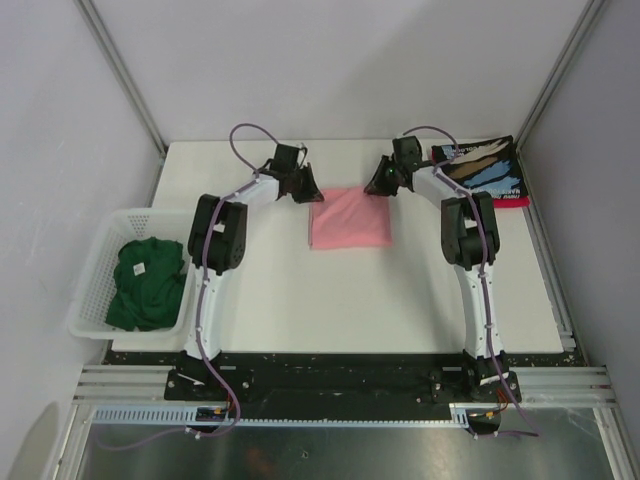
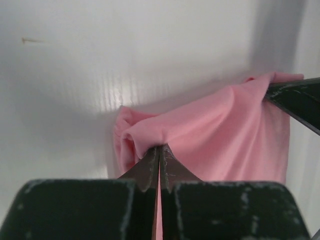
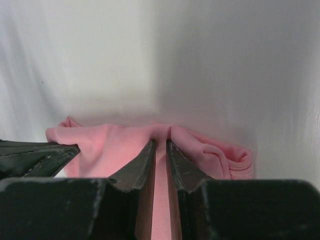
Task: Fold and stack the t-shirts
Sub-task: Fold the long partially folded tshirt into a neat square
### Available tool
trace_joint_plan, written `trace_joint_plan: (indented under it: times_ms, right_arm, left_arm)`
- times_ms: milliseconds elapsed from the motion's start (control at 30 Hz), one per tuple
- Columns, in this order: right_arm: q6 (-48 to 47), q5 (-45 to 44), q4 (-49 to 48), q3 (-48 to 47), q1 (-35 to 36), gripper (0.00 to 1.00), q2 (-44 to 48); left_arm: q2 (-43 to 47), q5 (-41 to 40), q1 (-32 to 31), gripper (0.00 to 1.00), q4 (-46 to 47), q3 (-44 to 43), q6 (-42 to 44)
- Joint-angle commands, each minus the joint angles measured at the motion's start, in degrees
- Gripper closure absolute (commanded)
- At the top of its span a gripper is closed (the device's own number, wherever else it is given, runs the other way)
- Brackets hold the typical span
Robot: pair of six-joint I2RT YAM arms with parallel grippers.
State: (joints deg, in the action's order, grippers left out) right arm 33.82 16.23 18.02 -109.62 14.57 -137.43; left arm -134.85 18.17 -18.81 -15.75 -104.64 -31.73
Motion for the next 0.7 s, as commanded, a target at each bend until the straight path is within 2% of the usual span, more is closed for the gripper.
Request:
trace_joint_plan:
  times_ms: [0,300,500,667]
  right_arm:
    - [-0.67,1.18,1.92,-6.68,-1.35,0.79,-2.96]
    - [-2.16,0.76,2.51,-5.19,-2.33,0.68,-0.04]
    - [-4.07,-0.73,4.98,-4.66,-2.88,0.66,4.1]
    - [-5.61,0.13,7.55,-3.99,-2.39,0.64,8.22]
  left_arm:
    - [-2.38,-2.85,1.59,0.97,0.29,-5.03,-3.3]
    - [0.2,-8.07,2.89,0.89,-0.33,-5.06,-4.24]
    - [0.06,-6.91,4.21,0.81,-1.08,-7.29,-4.49]
    - [3.31,-6.0,4.36,0.74,-1.61,-5.37,-2.37]
